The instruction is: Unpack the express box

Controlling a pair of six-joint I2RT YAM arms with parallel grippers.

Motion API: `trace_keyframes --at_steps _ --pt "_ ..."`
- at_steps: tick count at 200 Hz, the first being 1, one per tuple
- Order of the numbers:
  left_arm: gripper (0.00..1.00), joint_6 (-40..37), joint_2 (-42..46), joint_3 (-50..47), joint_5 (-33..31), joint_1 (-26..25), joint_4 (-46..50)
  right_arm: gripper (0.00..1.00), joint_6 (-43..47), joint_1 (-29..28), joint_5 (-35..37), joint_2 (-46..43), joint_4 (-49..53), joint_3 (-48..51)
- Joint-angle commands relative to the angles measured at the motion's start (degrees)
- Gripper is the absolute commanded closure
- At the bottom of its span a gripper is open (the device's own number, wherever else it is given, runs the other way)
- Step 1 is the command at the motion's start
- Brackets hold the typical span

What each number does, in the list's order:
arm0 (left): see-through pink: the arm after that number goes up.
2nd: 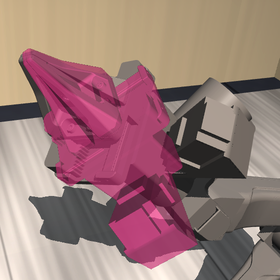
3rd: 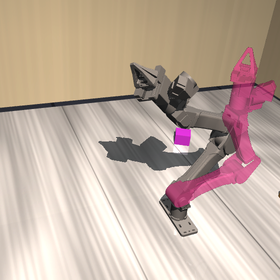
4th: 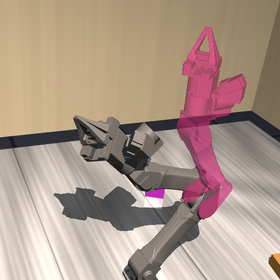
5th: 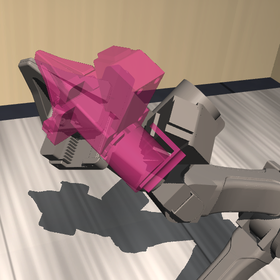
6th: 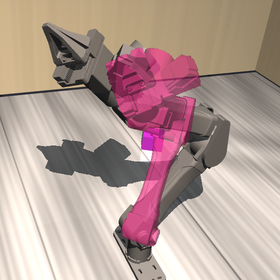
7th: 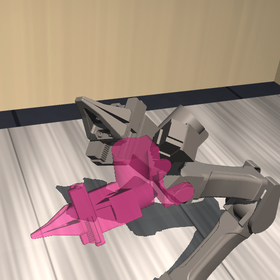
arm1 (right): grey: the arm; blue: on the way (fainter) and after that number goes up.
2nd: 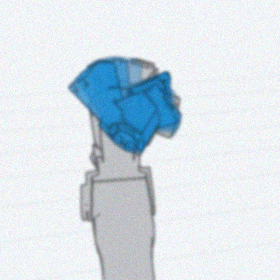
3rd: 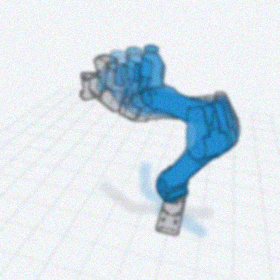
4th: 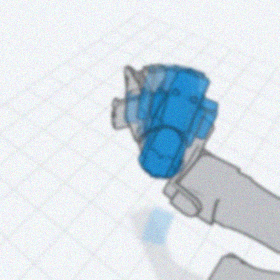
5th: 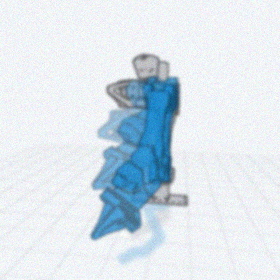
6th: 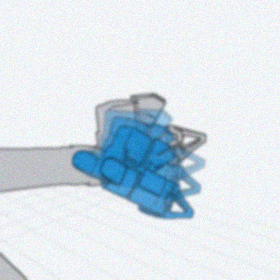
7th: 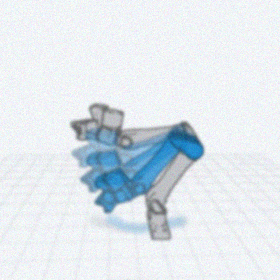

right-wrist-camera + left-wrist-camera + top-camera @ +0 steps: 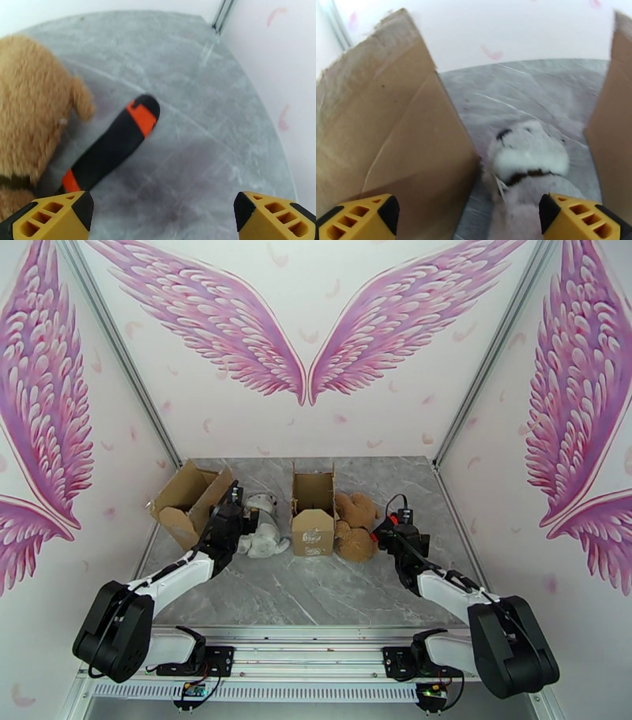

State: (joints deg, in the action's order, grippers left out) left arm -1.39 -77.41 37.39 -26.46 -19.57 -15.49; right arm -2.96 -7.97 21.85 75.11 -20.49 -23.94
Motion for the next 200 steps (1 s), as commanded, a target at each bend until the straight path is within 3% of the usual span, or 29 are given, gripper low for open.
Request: trace_keyframes --at_steps 1,22,40,50,63,76,89,103,141,200 --pt "0.01 -6.01 -0.08 -2.49 -2.47 1.57 -5.84 0.0 1.97 2.63 -6.83 3.59 -12.06 -1.55" --pt "0.01 -5.89 0.46 -8.83 0.39 5.45 -14.35 0.01 0.02 4.25 -12.55 5.32 -18.06 -0.21" --pt "0.01 -6.9 -1.16 -13.04 3.26 8.34 -25.55 0.01 1.88 4.46 -18.44 12.24 -31.22 3.7" --pt "0.01 -4.97 -2.03 -13.49 6.4 10.78 -25.59 0.0 2.39 4.32 -19.31 15.37 -40.26 5.27" --pt "0.01 -3.21 -3.74 -15.37 8.36 12.79 -29.93 0.01 3.0 4.28 -20.85 12.09 -31.75 3.74" --pt "0.01 -2.14 -6.61 -17.32 10.14 14.21 -36.5 0.01 3.33 4.15 -21.33 14.22 -34.38 3.26" --pt "0.01 -0.73 -8.14 -18.36 12.81 16.05 -38.58 0.01 2.59 3.98 -18.84 12.99 -28.45 1.45" --pt "0.01 -1.84 -10.81 -18.81 14.35 15.91 -42.68 0.01 2.96 3.9 -19.52 13.63 -30.2 1.7" --pt "0.01 -0.44 -10.03 -16.42 16.38 17.31 -36.46 0.01 3.26 3.84 -20.0 13.56 -29.33 1.38" --pt "0.01 0.79 -10.22 -15.24 17.95 18.69 -34.51 0.01 4.13 3.44 -21.14 13.71 -27.98 0.65"
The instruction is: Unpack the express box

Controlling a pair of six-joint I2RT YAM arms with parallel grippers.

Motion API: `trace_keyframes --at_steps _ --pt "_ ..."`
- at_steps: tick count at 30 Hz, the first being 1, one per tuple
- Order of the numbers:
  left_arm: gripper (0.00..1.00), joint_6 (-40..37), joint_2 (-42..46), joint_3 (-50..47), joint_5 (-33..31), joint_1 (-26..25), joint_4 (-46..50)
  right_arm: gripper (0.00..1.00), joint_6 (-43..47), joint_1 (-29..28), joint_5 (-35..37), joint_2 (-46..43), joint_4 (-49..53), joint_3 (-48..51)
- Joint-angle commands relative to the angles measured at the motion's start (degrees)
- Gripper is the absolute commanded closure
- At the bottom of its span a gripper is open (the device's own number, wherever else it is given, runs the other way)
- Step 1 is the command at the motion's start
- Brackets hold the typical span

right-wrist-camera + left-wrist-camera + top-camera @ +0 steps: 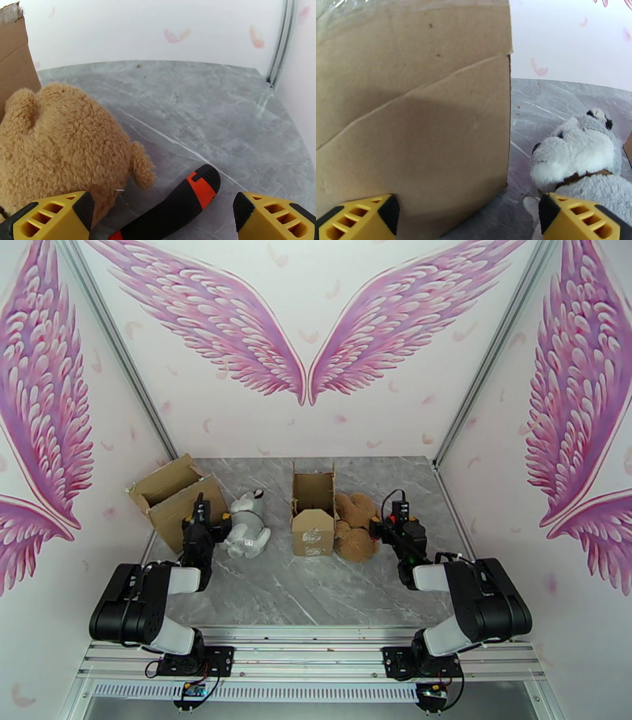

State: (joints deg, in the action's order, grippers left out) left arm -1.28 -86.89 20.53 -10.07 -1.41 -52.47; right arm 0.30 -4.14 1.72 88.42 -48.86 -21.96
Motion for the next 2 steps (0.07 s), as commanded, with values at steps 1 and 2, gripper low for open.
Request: trace_keyframes --at_steps 1,2 --pt "0.01 0.67 -0.73 1.61 1.55 0.53 2.47 0.01 0.86 -0.41 -1.01 0.37 0.37 -1.33" --pt "0.01 0.96 -0.73 1.68 0.66 0.49 2.54 0.01 0.91 -0.42 -1.01 0.42 0.18 -1.26"
